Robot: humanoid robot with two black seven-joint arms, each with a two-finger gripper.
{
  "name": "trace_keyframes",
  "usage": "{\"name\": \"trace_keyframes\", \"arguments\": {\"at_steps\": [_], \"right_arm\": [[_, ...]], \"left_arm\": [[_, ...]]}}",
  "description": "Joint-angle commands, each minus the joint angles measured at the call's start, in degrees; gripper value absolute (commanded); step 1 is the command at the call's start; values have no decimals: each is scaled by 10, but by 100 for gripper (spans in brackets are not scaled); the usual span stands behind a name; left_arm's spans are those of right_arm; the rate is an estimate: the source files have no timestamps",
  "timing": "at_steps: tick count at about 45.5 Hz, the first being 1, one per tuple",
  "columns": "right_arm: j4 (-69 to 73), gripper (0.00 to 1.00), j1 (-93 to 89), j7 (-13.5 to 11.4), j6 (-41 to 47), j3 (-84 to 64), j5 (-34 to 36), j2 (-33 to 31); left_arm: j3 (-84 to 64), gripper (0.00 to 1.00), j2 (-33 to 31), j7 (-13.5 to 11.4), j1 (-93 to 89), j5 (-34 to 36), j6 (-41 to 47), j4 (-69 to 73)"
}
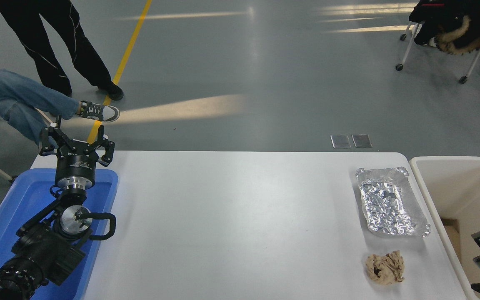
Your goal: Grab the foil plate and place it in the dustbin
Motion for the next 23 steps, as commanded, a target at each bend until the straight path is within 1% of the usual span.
{"name": "trace_keyframes", "arguments": {"at_steps": [1, 2, 3, 5, 9, 12, 16, 23], "right_arm": [[95, 100, 102, 0, 16, -7, -56, -42], [129, 100, 125, 0, 13, -8, -70, -56], [206, 100, 176, 0, 10, -15, -93, -97], [294, 100, 237, 0, 6, -36, -114, -129], [430, 100, 374, 0, 3, -137, -131, -144], [504, 100, 477, 2, 4, -226, -131, -131], [600, 100, 596, 7, 10, -307, -130, -89], [749, 100, 761, 12, 22, -353, -133, -29]], "left_arm": [[0, 99, 0, 1, 0, 1, -1, 0], [1, 99, 0, 1, 0, 1, 0, 0], [0, 99, 0, 1, 0, 1, -1, 0], [0, 99, 0, 1, -1, 1, -2, 0], [1, 99, 0, 1, 0, 1, -3, 0], [0, 99, 0, 1, -1, 1, -3, 0], [1, 99, 0, 1, 0, 1, -3, 0], [1, 99, 0, 1, 0, 1, -3, 0]]}}
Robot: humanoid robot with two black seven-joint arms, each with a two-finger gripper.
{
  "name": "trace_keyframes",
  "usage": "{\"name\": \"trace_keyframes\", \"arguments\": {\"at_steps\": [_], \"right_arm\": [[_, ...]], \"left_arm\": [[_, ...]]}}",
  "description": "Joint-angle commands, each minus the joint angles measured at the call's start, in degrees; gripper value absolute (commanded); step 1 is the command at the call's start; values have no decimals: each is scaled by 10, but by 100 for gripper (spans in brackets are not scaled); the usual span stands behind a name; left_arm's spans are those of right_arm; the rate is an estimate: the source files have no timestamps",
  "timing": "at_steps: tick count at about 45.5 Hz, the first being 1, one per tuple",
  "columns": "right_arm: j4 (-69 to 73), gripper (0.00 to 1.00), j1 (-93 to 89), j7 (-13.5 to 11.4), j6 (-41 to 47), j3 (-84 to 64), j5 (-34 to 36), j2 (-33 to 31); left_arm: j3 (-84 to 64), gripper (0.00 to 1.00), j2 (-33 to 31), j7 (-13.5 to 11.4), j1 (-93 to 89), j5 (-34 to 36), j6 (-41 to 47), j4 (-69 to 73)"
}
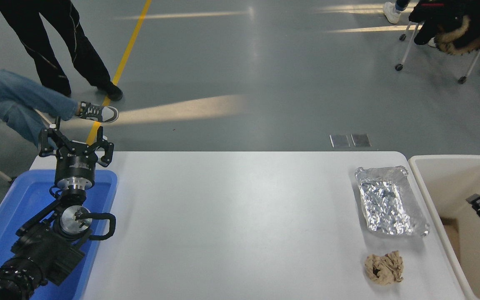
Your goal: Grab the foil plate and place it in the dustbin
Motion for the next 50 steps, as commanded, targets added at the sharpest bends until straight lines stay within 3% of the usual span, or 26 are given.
{"name": "trace_keyframes", "arguments": {"at_steps": [1, 5, 12, 29, 42, 50], "right_arm": [[278, 100, 305, 6, 20, -127, -19, 59], [366, 100, 403, 10, 60, -123, -24, 79], [443, 100, 583, 46, 210, -104, -53, 112], [453, 100, 796, 50, 508, -21, -45, 120], [453, 100, 847, 55, 509, 32, -45, 123], [453, 100, 784, 51, 509, 15, -58, 156]], "left_arm": [[0, 99, 0, 0, 0, -1, 0, 0], [0, 99, 0, 0, 1, -1, 0, 0], [-1, 99, 0, -1, 2, -2, 1, 0], [-2, 99, -1, -2, 2, -2, 2, 0], [-3, 99, -1, -2, 2, -2, 3, 0], [-3, 99, -1, -2, 2, -2, 3, 0]]}}
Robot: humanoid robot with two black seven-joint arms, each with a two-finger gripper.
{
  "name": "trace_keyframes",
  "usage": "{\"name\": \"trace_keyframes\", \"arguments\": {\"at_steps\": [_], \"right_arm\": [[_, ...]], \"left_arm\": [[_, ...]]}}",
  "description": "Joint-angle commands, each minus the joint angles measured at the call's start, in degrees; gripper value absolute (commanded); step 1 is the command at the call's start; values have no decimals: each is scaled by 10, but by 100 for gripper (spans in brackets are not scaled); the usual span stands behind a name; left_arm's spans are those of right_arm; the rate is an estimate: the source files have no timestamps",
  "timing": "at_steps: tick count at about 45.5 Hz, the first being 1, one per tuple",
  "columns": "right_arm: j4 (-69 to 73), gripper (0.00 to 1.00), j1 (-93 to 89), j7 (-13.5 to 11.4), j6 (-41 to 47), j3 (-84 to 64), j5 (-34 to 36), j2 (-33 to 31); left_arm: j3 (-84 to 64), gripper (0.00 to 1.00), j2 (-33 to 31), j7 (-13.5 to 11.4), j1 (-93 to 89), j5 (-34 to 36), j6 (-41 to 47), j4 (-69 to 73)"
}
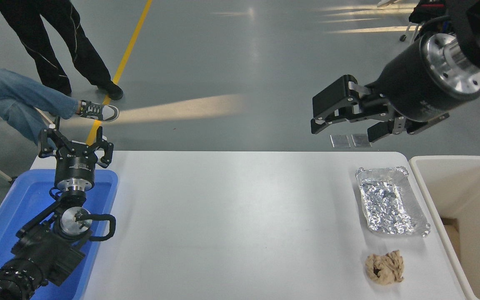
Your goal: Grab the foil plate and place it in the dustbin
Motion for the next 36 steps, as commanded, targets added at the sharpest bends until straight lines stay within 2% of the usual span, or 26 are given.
{"name": "trace_keyframes", "arguments": {"at_steps": [1, 7, 14, 26, 36], "right_arm": [[3, 100, -44, -3, -1, -8, -14, 25], [-35, 100, -161, -3, -159, -96, -57, 26], [-74, 100, -301, -2, -281, -146, -64, 19], [-167, 97, -522, 0, -392, -139, -70, -19], [-319, 97, -722, 2, -457, -100, -74, -37]], "left_arm": [[0, 99, 0, 0, 0, 0, 0, -1], [0, 99, 0, 0, 0, 0, 0, -1], [0, 99, 0, 0, 0, 0, 0, -1], [1, 99, 0, 0, 0, 0, 0, -1], [2, 99, 1, 0, 0, 0, 0, -1]]}}
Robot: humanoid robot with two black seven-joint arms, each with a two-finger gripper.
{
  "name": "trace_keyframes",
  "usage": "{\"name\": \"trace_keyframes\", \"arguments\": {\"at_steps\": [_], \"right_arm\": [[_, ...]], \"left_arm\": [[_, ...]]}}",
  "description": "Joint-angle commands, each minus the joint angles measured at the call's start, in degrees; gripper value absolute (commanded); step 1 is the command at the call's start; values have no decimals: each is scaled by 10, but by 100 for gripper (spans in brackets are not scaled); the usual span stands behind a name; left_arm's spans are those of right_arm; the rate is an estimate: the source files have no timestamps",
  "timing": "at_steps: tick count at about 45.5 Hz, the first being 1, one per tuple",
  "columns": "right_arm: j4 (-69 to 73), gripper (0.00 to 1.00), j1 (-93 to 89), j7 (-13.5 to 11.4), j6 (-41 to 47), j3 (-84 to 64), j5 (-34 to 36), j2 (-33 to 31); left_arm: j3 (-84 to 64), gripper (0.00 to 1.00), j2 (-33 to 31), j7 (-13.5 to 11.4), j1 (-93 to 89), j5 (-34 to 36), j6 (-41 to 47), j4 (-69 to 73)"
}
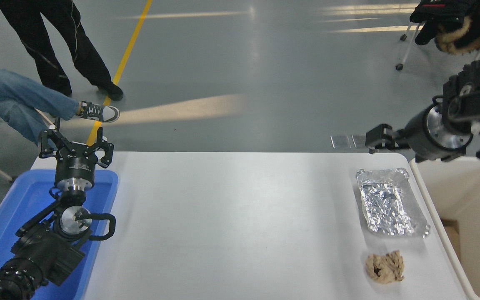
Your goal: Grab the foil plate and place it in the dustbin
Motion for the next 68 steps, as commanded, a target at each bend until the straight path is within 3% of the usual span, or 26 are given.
{"name": "trace_keyframes", "arguments": {"at_steps": [1, 5, 14, 32, 46, 53, 57, 61, 68], "right_arm": [[-156, 97, -230, 3, -91, 32, -7, -19], [-219, 97, -302, 8, -110, 54, -8, -18], [-316, 92, -394, 47, -128, 83, -23, -15], [-439, 93, -492, 48, -145, 82, -61, 28], [-506, 86, -545, 47, -142, 72, -98, 60], [-516, 66, -550, 46, -135, 68, -111, 59], [-519, 42, -551, 45, -133, 52, -111, 58], [-518, 12, -548, 45, -127, 40, -111, 58], [-515, 0, -545, 46, -120, 39, -111, 57]], "left_arm": [[0, 99, 0, 0, 0, 0, 0, 1], [1, 99, 0, 0, 0, 0, 0, 0], [1, 99, 0, 0, 0, 0, 0, 0], [2, 99, 1, 0, -1, 0, -1, 0], [2, 99, 1, 1, -1, 0, -1, 0], [2, 99, 1, 1, -1, 1, -1, 0], [2, 99, 0, 1, -1, 0, -1, 0], [2, 99, 1, 1, -1, 1, -1, 0], [2, 99, 1, 1, -1, 0, -1, 0]]}}
